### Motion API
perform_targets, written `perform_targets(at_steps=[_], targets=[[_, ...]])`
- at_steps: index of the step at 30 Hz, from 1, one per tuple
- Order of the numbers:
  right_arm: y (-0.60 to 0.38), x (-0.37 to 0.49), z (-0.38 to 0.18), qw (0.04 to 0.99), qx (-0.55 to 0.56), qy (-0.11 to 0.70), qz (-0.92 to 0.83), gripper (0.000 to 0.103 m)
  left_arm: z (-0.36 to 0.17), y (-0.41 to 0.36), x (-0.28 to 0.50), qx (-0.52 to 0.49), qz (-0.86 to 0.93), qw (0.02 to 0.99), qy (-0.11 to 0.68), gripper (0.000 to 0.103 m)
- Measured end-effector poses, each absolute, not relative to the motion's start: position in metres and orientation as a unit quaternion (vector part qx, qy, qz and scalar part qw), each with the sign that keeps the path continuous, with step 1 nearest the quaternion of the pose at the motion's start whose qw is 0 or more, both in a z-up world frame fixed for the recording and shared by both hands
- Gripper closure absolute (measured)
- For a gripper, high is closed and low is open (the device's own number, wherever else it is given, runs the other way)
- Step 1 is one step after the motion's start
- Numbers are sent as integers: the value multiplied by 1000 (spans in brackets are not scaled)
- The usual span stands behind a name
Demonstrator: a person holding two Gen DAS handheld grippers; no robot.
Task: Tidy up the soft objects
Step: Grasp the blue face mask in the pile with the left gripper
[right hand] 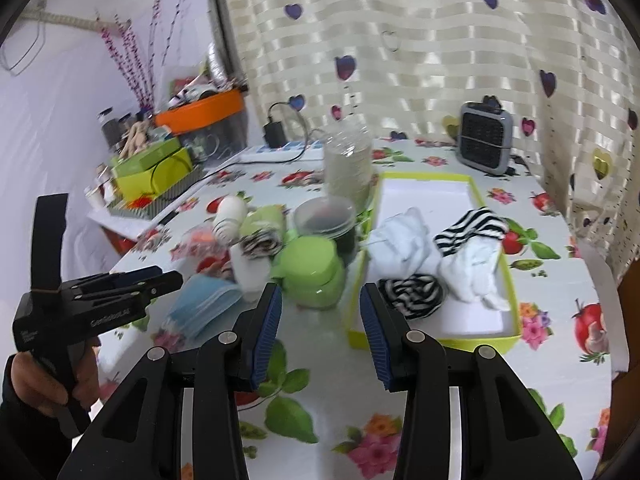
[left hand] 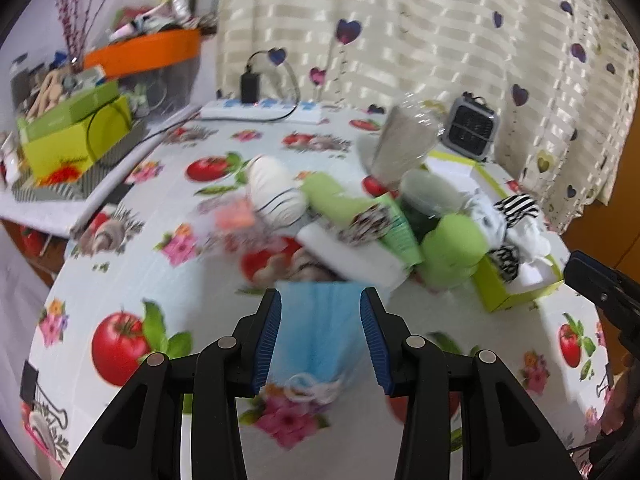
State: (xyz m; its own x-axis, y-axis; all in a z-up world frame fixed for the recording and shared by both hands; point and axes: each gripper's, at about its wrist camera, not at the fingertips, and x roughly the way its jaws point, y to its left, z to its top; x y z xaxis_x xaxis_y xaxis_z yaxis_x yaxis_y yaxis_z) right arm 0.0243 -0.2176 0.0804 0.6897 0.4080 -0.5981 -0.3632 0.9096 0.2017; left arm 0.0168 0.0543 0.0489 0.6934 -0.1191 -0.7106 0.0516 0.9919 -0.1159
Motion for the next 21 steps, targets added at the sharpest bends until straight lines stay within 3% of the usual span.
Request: perform_targets(at_steps=[21], targets=[[-183,24,66,902,9,353,247,61,5,44,38,-47,-72,890,448,62]])
